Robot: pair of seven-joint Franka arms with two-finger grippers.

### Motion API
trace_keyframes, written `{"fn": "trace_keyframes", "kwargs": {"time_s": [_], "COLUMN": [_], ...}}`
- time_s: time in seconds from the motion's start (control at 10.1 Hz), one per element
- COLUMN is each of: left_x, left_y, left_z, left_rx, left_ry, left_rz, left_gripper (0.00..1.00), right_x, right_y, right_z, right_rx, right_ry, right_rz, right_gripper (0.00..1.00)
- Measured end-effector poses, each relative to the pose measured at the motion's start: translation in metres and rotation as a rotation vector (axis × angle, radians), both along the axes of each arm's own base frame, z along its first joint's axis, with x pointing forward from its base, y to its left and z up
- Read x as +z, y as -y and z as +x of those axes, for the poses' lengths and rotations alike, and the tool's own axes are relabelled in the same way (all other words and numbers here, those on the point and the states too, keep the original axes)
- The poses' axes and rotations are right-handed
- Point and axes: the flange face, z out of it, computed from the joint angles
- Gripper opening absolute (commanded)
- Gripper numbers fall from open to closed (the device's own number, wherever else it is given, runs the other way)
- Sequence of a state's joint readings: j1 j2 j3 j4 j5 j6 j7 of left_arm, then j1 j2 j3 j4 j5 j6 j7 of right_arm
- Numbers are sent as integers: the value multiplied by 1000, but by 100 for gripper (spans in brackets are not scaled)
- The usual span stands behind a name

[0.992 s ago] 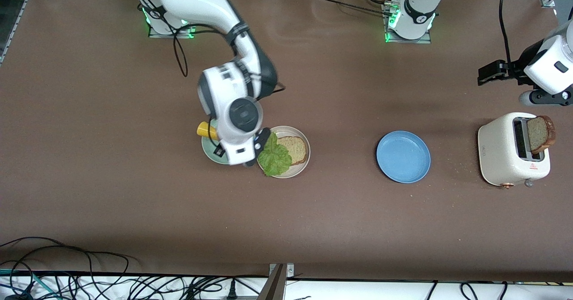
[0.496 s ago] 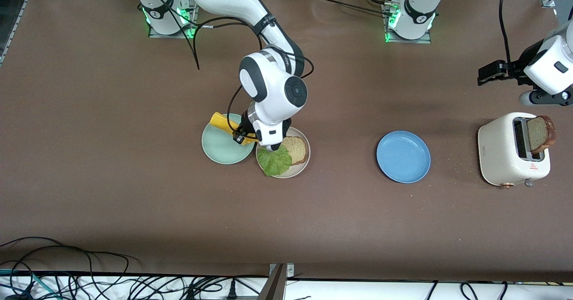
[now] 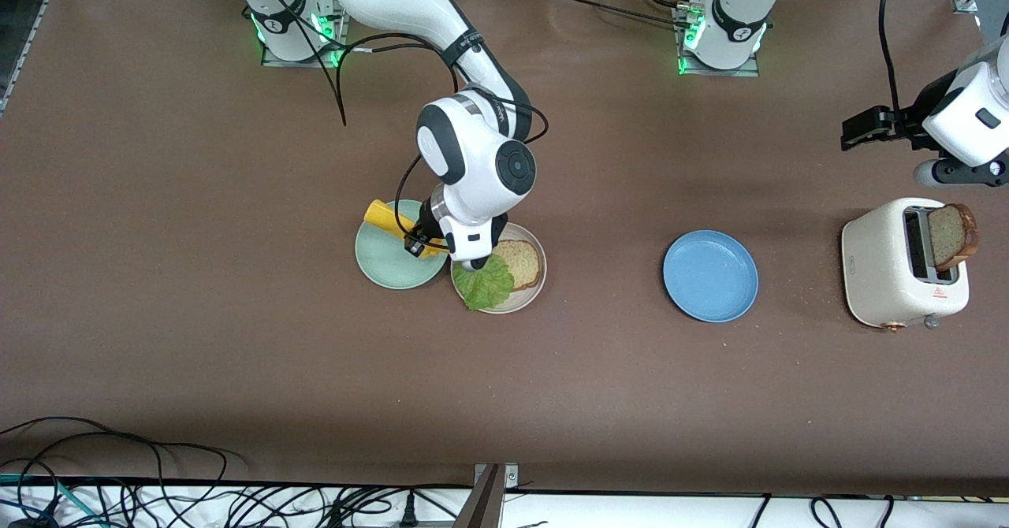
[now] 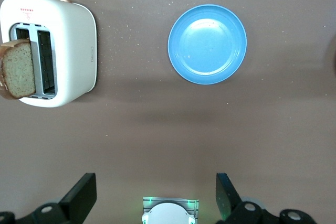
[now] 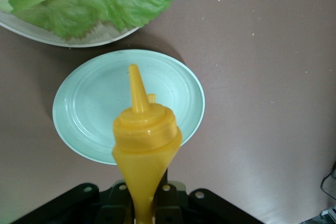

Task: Make sandwich on beige plate with both arms
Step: 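Carry the mustard bottle back beside the green plate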

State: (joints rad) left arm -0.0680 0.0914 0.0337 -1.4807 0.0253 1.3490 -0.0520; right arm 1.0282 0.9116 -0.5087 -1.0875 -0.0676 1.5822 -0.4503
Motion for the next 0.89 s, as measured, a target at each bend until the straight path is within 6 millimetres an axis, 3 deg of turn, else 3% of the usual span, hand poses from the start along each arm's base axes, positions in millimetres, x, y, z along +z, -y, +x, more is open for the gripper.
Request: {"fn": "trace_keyframes", "kwargs": {"time_s": [0.3,0.69,0.89], "left_x": [0,0,0], "left_y": [0,-2,-2], "left_z": [0,0,0], "left_rx": [1,3,3], "left_ry": [0,0,-1], "left_rz": [0,0,0], "left_gripper": [100,100,100], "right_x": [38,112,130], "right_y": [20,116,154], "right_z": [14,49,59], "right_rx": [9,-90,-71], "right_ry": [-25,-217,-307], "right_rz": [47,298,418], "right_gripper": [0,0,0]}}
